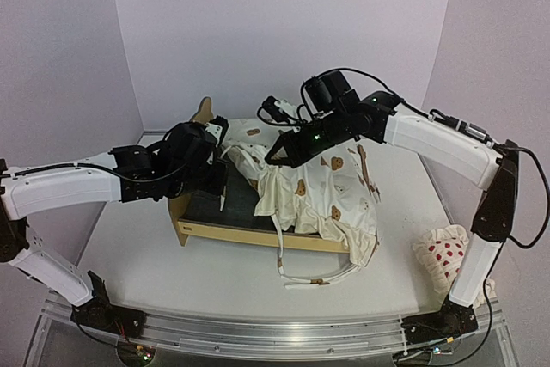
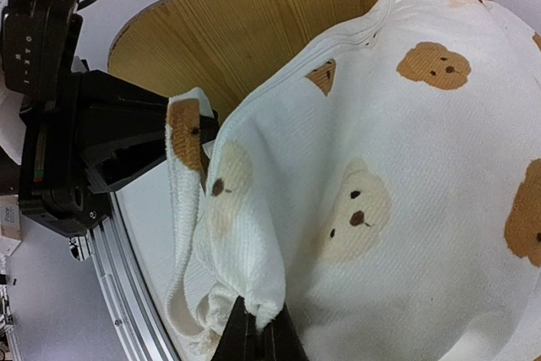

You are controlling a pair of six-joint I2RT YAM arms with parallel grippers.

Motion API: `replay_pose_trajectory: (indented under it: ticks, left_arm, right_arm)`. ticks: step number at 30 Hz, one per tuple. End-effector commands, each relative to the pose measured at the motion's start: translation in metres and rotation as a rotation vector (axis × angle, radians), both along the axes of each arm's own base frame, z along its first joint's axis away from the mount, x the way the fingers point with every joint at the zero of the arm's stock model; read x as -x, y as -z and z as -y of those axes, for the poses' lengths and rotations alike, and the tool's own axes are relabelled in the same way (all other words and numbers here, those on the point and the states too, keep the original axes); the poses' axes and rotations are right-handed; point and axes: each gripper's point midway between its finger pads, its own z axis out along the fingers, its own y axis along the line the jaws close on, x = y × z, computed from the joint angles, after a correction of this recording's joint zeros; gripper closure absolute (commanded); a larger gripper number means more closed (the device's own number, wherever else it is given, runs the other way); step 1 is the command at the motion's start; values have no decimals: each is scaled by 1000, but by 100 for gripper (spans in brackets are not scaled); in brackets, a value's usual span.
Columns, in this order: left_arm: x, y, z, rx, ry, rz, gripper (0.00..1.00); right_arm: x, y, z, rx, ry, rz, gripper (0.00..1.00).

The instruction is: Set up the pet bed

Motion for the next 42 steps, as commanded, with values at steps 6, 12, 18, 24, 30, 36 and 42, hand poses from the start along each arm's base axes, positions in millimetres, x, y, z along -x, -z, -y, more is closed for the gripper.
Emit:
replay_pose_trajectory:
  ticks: [6,12,18,24,30,36,42]
  left_arm:
    - [0,7,-6,10,-39,-24,100]
    - [4,19,-11,5,-55,-59,100]
    - [10,27,-21,6,-76,-86,100]
    - [15,39,-28,-7,-91,-111,100]
    - [17,52,-32,-26,-106,-129,100]
    - [18,68,-36,-61,-124,-152,100]
    - [19,81,-42,-85,-145,-168,100]
  right_arm:
    - [-1,-7,-10,-25,-7,8,100]
    - [-3,-1,-12,-16,-4,-1,100]
    - [-3,7,-14,-5,-5,-14,100]
    - [-4,13,-16,2,-5,-23,100]
    - [-3,17,-18,8,-7,-27,100]
    - [-3,20,-20,13,-8,-30,100]
    - [-3,24,-21,23,-5,-34,100]
